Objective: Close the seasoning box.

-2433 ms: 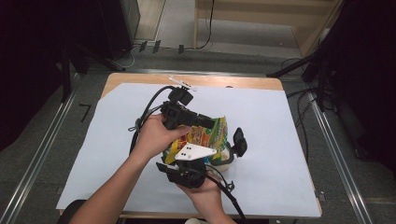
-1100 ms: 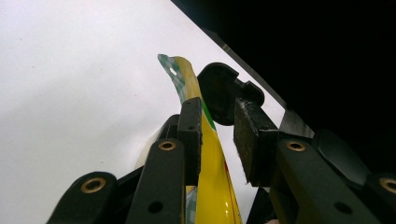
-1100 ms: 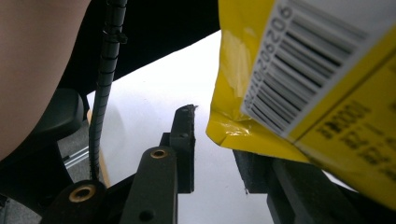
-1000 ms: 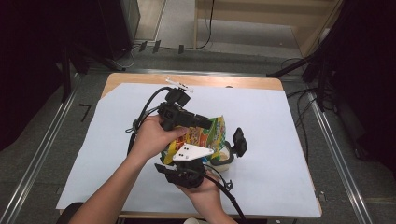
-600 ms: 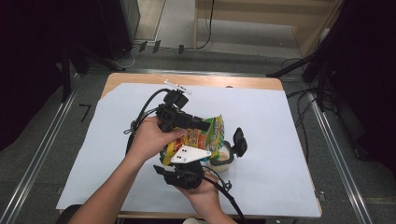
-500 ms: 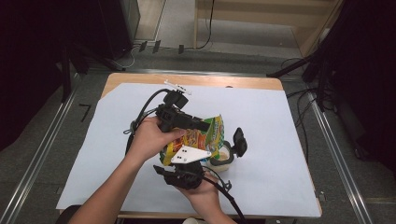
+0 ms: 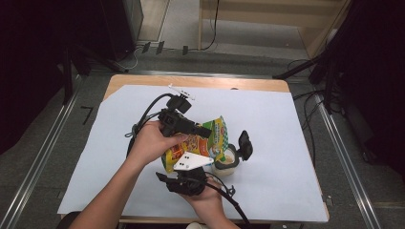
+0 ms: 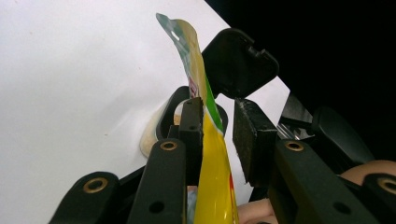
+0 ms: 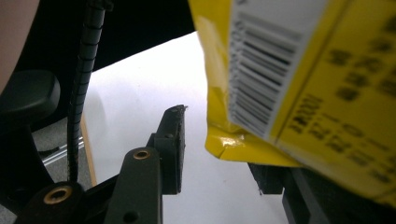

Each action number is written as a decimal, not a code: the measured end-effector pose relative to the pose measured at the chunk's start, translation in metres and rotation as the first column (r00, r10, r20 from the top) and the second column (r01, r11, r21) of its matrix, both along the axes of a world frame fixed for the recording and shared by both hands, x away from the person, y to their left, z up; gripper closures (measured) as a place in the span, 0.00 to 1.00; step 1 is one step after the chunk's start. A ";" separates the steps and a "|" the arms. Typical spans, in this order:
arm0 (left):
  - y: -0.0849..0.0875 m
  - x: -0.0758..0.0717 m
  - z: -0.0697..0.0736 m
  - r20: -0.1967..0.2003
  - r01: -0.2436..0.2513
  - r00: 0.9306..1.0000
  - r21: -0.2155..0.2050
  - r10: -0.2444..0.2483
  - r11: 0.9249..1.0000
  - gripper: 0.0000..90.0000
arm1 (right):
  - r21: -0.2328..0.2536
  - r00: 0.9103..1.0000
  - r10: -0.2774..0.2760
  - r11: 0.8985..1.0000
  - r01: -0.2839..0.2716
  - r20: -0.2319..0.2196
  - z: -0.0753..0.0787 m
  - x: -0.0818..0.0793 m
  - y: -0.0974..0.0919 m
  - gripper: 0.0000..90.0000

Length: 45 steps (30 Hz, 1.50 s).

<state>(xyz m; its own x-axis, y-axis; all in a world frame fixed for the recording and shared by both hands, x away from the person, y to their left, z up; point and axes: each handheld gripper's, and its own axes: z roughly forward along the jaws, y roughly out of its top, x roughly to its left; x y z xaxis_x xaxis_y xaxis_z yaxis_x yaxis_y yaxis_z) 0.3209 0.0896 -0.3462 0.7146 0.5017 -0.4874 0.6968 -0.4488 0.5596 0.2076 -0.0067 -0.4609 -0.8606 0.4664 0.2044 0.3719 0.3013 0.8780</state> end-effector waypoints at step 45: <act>0.013 0.013 -0.022 -0.090 0.067 0.993 -0.065 -0.073 0.996 0.99 | -0.127 1.000 0.007 0.992 -0.009 -0.016 -0.033 0.002 0.006 0.63</act>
